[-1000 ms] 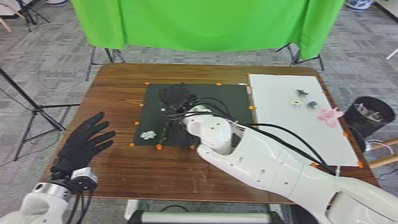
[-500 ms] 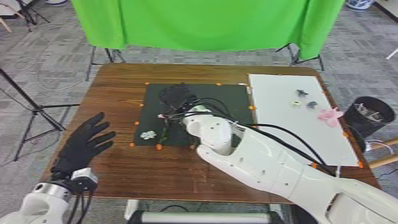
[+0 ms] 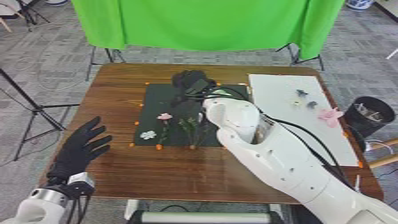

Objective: Arrange flowers

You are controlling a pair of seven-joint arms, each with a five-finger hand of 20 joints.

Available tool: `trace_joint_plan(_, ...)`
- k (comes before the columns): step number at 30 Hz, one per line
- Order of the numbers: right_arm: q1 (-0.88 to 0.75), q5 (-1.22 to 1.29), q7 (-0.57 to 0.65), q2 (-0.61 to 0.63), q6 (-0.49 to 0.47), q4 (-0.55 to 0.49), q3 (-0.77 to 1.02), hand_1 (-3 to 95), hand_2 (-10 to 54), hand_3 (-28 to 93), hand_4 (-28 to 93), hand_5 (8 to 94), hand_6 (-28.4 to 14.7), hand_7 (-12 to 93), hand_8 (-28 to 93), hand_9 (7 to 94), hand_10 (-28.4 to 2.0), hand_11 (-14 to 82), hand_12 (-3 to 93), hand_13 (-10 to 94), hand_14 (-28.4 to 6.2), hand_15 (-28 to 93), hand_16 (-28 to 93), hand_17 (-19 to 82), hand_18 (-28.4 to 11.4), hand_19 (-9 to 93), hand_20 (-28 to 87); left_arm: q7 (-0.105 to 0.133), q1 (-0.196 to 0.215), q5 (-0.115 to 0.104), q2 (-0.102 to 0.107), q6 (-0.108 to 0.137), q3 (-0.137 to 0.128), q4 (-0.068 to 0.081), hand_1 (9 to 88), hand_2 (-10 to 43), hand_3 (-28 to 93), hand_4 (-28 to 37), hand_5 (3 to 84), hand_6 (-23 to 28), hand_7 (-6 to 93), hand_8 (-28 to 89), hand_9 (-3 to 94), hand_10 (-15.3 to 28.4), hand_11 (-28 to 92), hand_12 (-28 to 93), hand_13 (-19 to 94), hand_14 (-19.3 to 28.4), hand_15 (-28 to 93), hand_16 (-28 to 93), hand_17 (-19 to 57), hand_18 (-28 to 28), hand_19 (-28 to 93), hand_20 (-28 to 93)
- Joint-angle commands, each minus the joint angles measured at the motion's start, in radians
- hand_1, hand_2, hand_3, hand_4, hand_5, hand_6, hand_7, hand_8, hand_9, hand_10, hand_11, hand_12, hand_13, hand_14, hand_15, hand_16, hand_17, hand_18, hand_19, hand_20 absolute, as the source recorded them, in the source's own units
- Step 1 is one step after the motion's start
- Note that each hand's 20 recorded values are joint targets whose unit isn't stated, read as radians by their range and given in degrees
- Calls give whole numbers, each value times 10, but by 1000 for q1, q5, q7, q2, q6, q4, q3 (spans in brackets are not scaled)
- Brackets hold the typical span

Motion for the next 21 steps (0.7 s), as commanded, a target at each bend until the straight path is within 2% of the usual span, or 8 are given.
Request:
trace_joint_plan(1,-25,47,46,300,49,-7,95,241,-95,873,-282,409,-40,351,-143,500,-119,272,216,569,-75,784,247,281,-198,887,512,16,46,-10,-8,20,-15,-18,256,-26,701,-246,230,22,219,-113,213,115,184,172,205,163,306,9,-92,224,431,97)
trace_joint_plan(6,-135,69,120,439,48,-60,188,236,-95,879,-282,370,-47,349,-140,448,-131,265,212,535,-82,785,228,270,-202,877,517,19,64,-10,-15,19,-23,-23,257,-26,701,-247,230,22,219,-113,214,115,185,171,205,163,306,8,-92,224,432,97)
trace_joint_plan(9,-207,83,160,493,52,-77,255,236,-95,879,-283,361,-50,347,-139,441,-133,259,211,526,-83,782,221,267,-204,874,518,17,61,-9,-16,15,-23,-20,256,-26,702,-245,230,22,218,-113,214,114,184,170,205,163,306,8,-92,224,432,97)
trace_joint_plan(13,-322,85,206,544,52,-112,360,236,-95,876,-282,353,-52,344,-138,427,-138,240,205,514,-86,773,214,259,-205,866,519,14,67,-6,-20,13,-28,-25,256,-26,701,-245,231,22,218,-113,213,114,183,170,205,163,307,9,-92,224,432,97)
trace_joint_plan(14,-354,90,221,555,57,-122,388,236,-95,876,-282,352,-53,344,-138,427,-138,237,204,513,-86,771,212,259,-206,865,519,6,58,-4,-22,13,-25,-21,256,-26,701,-245,231,22,217,-113,213,113,183,170,205,163,306,8,-92,224,432,97)
trace_joint_plan(15,-376,94,226,560,64,-124,409,236,-95,876,-282,352,-53,344,-137,427,-138,235,204,512,-86,771,210,259,-206,865,519,12,66,-6,-19,18,-26,-24,256,-26,700,-245,230,22,218,-113,213,113,182,170,205,163,306,8,-92,224,432,97)
trace_joint_plan(21,-496,116,281,590,50,-147,524,231,-95,879,-281,335,-58,333,-134,406,-148,200,197,492,-89,759,204,254,-207,860,520,8,68,-4,-25,11,-30,-22,255,-26,701,-245,230,22,218,-113,213,114,183,171,205,163,306,8,-92,224,432,97)
